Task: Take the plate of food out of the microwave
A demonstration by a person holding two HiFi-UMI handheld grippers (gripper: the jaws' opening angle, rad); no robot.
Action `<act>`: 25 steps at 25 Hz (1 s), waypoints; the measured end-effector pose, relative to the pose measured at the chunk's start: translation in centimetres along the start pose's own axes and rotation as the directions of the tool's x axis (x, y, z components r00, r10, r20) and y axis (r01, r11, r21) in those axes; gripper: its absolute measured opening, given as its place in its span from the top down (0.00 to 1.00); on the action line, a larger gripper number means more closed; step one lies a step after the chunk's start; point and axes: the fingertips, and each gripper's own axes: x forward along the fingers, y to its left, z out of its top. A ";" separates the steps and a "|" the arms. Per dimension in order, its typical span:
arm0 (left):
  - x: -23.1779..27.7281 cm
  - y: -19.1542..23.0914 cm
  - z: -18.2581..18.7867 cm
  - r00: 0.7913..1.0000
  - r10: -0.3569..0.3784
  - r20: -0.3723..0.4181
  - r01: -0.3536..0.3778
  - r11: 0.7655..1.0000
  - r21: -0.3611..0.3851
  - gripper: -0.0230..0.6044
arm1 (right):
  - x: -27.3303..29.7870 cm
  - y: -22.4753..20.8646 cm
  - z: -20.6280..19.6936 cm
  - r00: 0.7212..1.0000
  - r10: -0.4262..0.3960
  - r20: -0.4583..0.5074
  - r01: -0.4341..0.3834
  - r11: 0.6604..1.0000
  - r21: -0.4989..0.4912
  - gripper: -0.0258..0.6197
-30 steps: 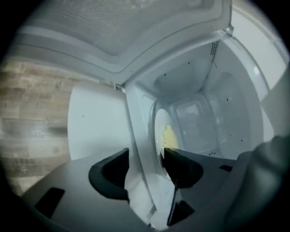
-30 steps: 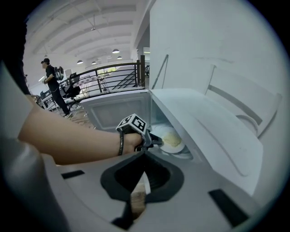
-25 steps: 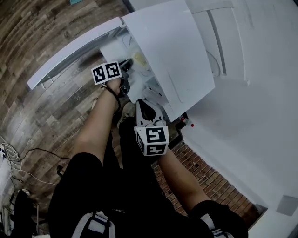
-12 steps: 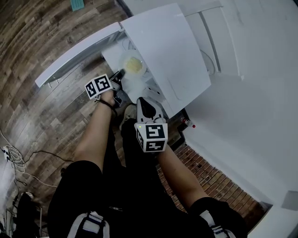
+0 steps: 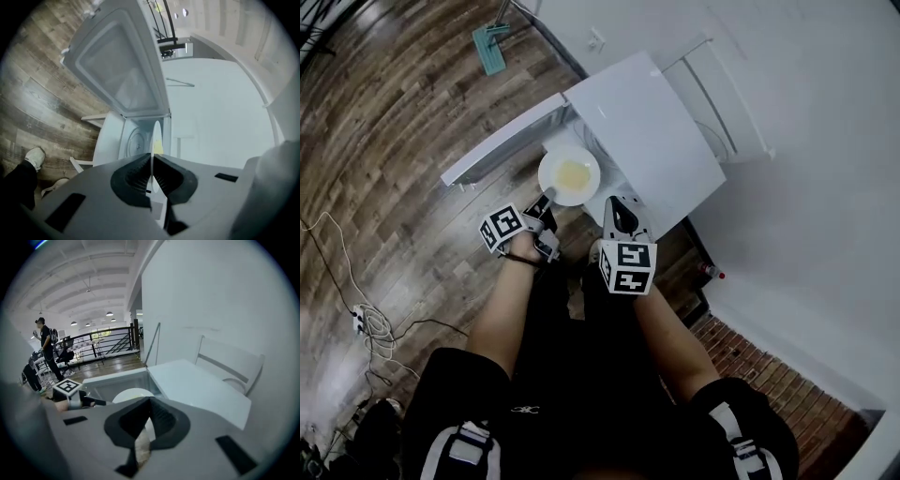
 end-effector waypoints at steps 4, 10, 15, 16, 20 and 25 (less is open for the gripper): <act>-3.2 -5.9 0.1 1.000 -0.024 0.017 0.024 1.000 0.005 0.94 | -2.8 -1.1 5.0 0.994 -0.028 0.102 0.022 0.998 0.053 0.94; -4.7 -15.8 -0.9 0.996 -0.086 0.033 0.085 0.996 0.037 0.94 | -6.9 -3.3 10.4 0.974 -0.086 0.208 0.074 0.995 0.063 0.94; -4.4 -23.5 -1.1 0.991 -0.133 0.032 0.130 0.987 0.092 0.94 | -9.6 -5.9 13.3 0.946 -0.147 0.288 0.118 0.986 0.117 0.94; -4.6 -24.6 -1.4 0.990 -0.136 0.031 0.132 0.987 0.095 0.94 | -10.5 -6.4 13.6 0.942 -0.153 0.300 0.120 0.985 0.123 0.94; -4.4 -29.0 -2.3 0.991 -0.135 0.009 0.132 0.981 0.139 0.94 | -13.1 -8.3 15.8 0.918 -0.176 0.354 0.125 0.979 0.161 0.94; -4.1 -32.5 -3.8 0.985 -0.171 -0.004 0.170 0.974 0.151 0.94 | -14.3 -9.4 17.1 0.896 -0.201 0.397 0.137 0.973 0.183 0.94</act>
